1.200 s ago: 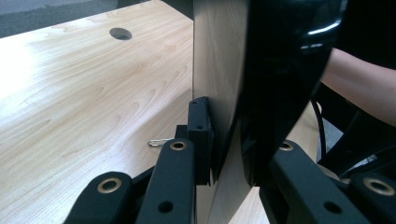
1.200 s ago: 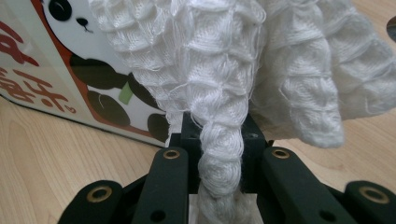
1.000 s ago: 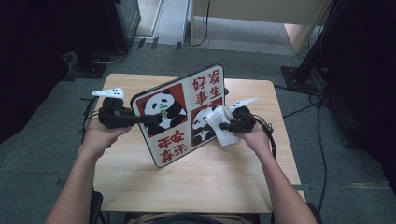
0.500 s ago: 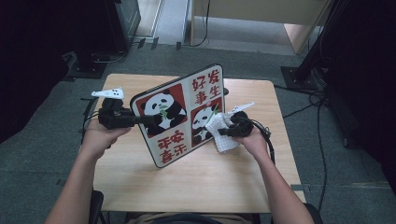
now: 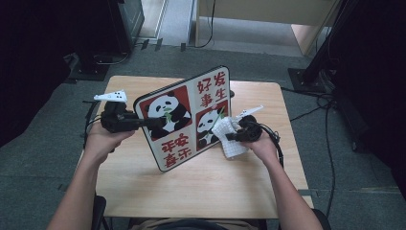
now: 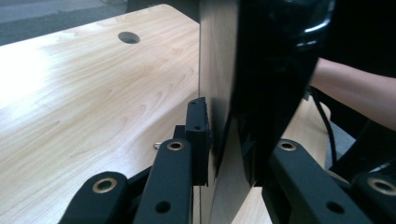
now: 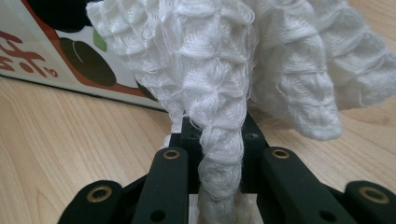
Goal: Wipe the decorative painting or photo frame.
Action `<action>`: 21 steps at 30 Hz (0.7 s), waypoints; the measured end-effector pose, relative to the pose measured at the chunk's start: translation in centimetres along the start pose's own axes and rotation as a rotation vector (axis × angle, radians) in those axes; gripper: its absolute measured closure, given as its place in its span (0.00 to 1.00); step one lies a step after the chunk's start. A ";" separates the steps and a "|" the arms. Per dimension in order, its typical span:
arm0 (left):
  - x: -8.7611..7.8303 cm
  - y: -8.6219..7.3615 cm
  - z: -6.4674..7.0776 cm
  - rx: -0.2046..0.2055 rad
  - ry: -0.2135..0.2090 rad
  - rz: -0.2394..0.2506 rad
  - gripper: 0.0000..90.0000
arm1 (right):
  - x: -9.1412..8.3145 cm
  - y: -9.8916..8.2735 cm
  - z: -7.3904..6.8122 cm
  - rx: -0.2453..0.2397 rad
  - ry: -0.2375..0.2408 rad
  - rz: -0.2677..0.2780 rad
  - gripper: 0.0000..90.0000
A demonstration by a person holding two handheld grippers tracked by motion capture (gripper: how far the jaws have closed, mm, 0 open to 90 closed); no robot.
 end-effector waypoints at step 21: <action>-0.2 -0.2 -0.1 -0.016 0.046 0.027 0.86 | -3.5 1.7 -2.0 -0.003 0.008 0.046 0.88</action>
Point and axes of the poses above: each handheld gripper's, and its own axes: x roughly forward along the jaws, y roughly out of its top, z roughly to its right, the point moved 5 cm from there along x, roughly forward along the jaws, and after that the axes turned 14 degrees about x, right-handed, at the moved point
